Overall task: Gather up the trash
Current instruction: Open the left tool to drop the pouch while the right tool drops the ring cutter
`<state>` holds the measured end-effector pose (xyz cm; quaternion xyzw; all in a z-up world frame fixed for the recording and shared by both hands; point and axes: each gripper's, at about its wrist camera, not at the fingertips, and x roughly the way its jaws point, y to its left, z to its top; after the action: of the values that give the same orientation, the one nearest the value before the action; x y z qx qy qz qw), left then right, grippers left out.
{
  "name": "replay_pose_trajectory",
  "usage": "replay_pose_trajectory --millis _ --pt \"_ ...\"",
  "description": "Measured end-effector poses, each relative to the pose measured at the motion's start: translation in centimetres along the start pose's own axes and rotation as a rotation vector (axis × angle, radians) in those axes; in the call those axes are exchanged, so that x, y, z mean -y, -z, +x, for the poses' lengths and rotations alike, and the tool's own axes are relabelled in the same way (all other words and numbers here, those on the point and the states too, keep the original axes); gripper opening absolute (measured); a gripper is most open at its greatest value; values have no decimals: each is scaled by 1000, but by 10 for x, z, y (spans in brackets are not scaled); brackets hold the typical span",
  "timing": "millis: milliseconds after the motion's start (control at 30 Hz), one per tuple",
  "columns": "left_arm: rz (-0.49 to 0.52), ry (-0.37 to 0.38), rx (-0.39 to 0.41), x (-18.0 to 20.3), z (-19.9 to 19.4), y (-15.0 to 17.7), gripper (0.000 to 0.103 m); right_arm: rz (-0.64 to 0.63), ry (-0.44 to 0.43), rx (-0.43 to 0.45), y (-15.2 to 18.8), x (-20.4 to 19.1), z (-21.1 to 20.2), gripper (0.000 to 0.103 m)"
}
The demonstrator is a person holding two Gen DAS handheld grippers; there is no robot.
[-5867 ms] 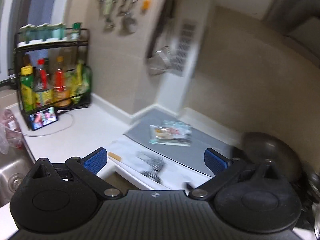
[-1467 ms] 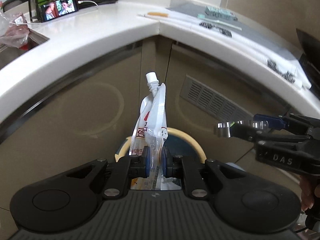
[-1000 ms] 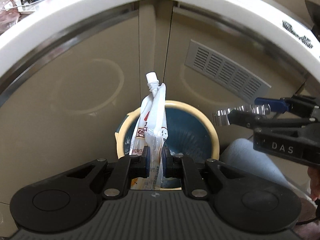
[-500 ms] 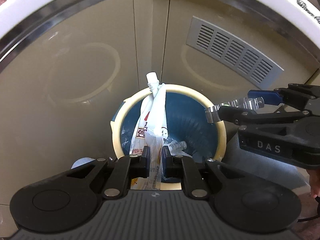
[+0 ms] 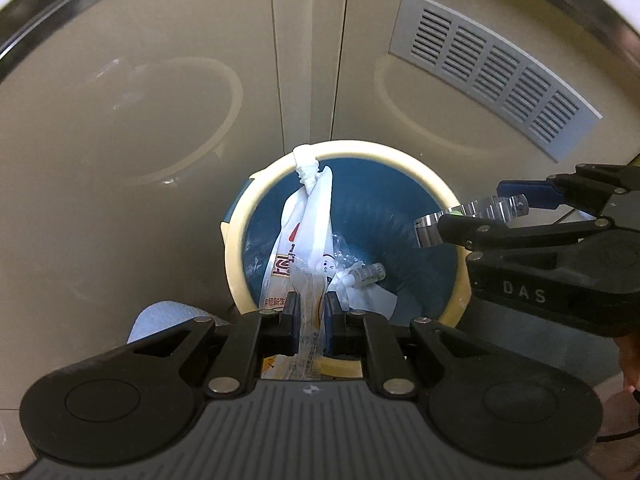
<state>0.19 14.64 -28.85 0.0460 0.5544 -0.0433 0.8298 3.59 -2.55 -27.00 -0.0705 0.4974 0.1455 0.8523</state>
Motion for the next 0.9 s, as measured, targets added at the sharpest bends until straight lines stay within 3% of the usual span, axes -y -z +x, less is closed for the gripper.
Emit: replay_pose_trajectory --millis 633,867,900 --pt "44 -26 -63 13 43 -13 13 58 42 -97 -11 12 48 60" --pt "56 -40 -74 14 46 -19 14 71 60 -95 -12 12 58 61" --pt "59 -42 -71 14 47 -20 19 75 65 -94 -13 13 58 61"
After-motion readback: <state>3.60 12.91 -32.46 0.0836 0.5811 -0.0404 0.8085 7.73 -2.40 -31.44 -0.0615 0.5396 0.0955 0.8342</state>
